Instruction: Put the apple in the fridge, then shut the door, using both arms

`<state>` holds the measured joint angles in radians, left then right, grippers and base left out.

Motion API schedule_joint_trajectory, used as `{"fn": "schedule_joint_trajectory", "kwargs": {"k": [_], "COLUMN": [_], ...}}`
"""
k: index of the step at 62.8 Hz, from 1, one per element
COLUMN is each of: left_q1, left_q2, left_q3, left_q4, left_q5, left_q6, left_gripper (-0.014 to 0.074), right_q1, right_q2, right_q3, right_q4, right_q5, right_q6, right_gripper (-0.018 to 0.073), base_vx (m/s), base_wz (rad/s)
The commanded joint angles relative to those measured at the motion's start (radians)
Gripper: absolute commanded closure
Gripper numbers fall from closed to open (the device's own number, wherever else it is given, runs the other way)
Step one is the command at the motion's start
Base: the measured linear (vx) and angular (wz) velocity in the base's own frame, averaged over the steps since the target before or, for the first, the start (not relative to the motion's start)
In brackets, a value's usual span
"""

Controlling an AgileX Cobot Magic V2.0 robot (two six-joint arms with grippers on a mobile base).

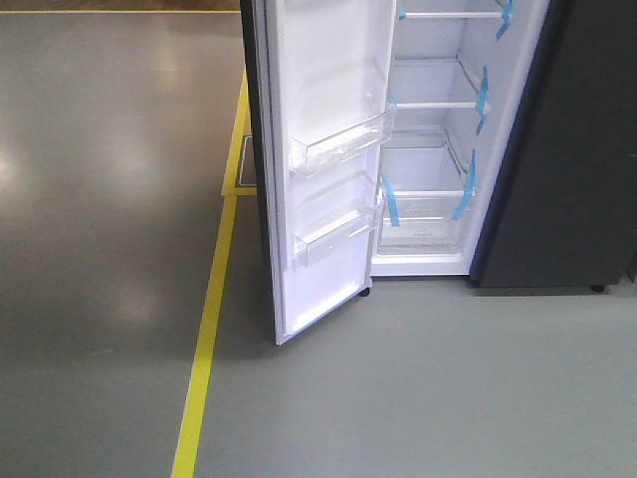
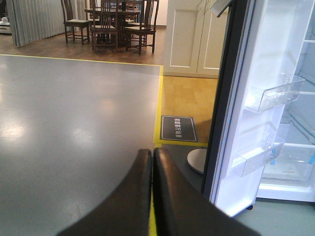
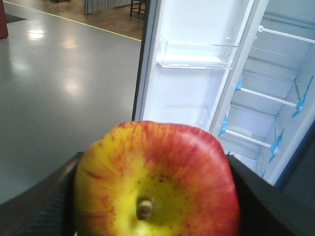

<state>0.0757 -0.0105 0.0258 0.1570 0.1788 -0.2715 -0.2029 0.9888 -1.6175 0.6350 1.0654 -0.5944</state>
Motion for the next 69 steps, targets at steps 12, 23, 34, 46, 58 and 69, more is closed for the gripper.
{"fn": "schedule_joint_trajectory", "kwargs": {"k": [12,23,34,46,58,69], "left_q1": [-0.006,-0.006,-0.006,-0.006,-0.006,-0.006], "left_q2": [-0.014,-0.014,-0.014,-0.014,-0.014,-0.014], "left_q3": [0.028,0.028,0.028,0.028,0.028,0.028], "left_q4": [-0.002,-0.002,-0.002,-0.002,-0.002,-0.002], "left_q5": [-0.079,-0.079,-0.079,-0.079,-0.079,-0.079], "left_q6": [-0.007,-0.007,-0.007,-0.007,-0.007,-0.007], "left_gripper": [0.0603,0.0603,0.0603,0.0603,0.0603,0.0603], "right_q1": [-0.004,-0.004,-0.004,-0.004,-0.004,-0.004], "right_q2": [-0.004,-0.004,-0.004,-0.004,-0.004,-0.004], "right_q3": [-0.025,-0.025,-0.025,-0.025,-0.025,-0.025], "right_q4": [0.034,0.034,0.034,0.034,0.034,0.034], "right_q5": [-0.074,-0.074,-0.074,-0.074,-0.074,-0.074], "right_q6": [-0.009,-0.009,-0.009,-0.009,-0.009,-0.009], "right_gripper": [0.0536,0.0536,0.0536,0.0536,0.0536,0.0536], "base_vx": [0.17,0.16,0.16,0.15,0.15,0.16], "base_wz": [-0.02,-0.03,-0.03,-0.01,0.01,0.02]}}
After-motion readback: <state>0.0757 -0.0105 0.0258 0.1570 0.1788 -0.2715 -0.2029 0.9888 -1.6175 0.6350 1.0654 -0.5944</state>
